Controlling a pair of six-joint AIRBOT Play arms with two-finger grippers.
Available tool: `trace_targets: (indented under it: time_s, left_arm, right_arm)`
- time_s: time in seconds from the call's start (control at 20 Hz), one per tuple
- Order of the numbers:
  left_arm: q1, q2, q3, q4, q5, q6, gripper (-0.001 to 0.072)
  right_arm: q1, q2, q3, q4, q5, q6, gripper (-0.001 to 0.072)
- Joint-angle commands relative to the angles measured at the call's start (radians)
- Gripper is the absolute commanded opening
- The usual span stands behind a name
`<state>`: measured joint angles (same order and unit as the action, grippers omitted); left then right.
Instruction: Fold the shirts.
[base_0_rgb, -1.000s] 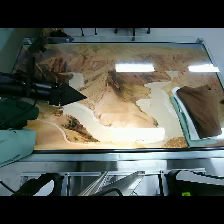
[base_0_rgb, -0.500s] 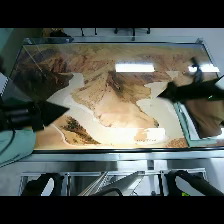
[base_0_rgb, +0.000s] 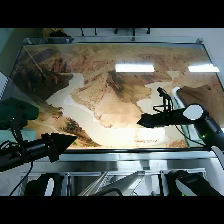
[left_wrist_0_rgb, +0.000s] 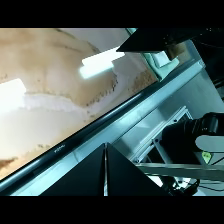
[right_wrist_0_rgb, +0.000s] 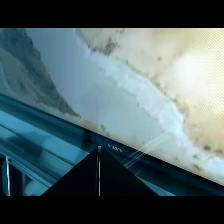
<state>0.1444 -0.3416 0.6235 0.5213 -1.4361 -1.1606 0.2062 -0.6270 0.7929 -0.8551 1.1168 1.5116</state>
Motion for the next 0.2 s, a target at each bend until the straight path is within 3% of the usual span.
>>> trace_targets:
  time_s: [0.0,0.15]
  left_arm:
    - [0.001,0.026,-0.023,0.002,0.000,-0.030,0.0020]
    - [0.001,0.026,-0.023,0.002,-0.002,-0.030,0.0020]
  right_arm:
    - [0.008,0.004,-0.010,0.003,-0.002,-0.001,0.0019]
    - [0.008,0.004,-0.010,0.003,-0.002,-0.001,0.0019]
